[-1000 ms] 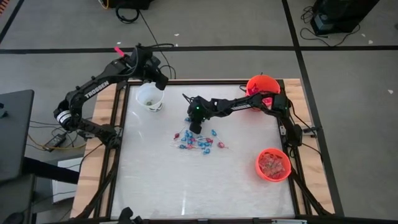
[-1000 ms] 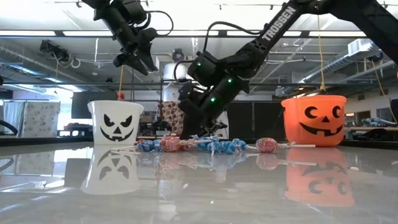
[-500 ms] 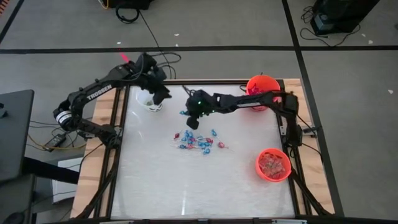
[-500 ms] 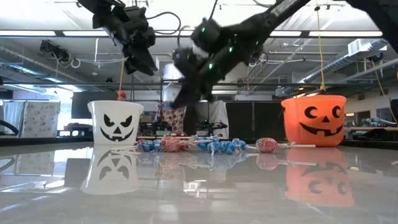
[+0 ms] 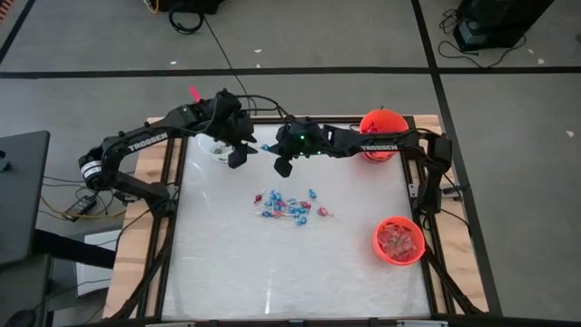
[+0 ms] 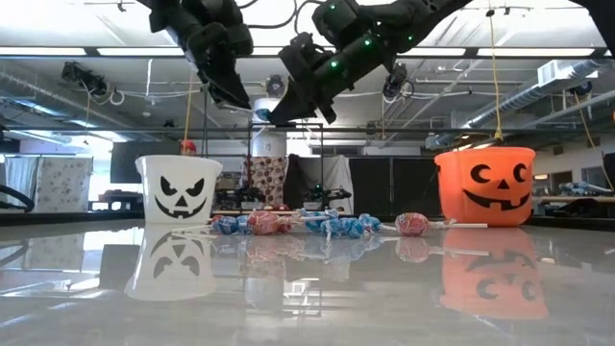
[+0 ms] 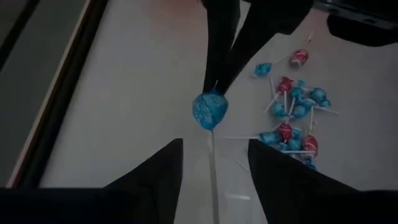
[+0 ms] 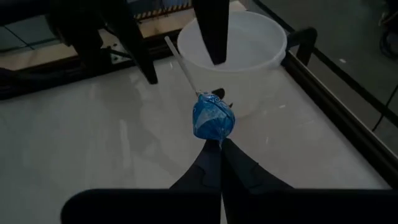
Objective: Sort candy by brand, put in halloween buckets
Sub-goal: Put the blue candy into the white bucket
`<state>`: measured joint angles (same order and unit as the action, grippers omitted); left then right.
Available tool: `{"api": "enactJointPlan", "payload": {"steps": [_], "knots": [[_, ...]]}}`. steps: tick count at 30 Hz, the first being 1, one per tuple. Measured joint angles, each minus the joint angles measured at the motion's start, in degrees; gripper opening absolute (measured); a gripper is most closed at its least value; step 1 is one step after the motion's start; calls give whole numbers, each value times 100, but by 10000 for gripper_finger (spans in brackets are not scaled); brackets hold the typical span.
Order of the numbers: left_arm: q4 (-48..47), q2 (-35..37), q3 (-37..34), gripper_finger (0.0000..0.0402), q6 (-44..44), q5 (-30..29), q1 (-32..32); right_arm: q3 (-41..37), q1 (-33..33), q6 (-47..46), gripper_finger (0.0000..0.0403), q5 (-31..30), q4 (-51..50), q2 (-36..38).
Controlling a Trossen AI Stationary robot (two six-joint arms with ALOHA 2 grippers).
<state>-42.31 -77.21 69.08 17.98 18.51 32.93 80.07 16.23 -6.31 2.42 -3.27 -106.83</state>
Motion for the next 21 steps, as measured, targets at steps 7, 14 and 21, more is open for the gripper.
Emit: {"api": "enactJointPlan", "payload": {"steps": [7,14,21], "knots": [[-193,0,0,109,-170,-62,-13,0,-98,2,2,-102,24,0],[-391,-1,0,12,-218,46,-11,0,-149,1,2,-110,30,0],[-488,-2,0,8,-347,-25,-11,0,-149,-136,5,-92,175,0]]}}
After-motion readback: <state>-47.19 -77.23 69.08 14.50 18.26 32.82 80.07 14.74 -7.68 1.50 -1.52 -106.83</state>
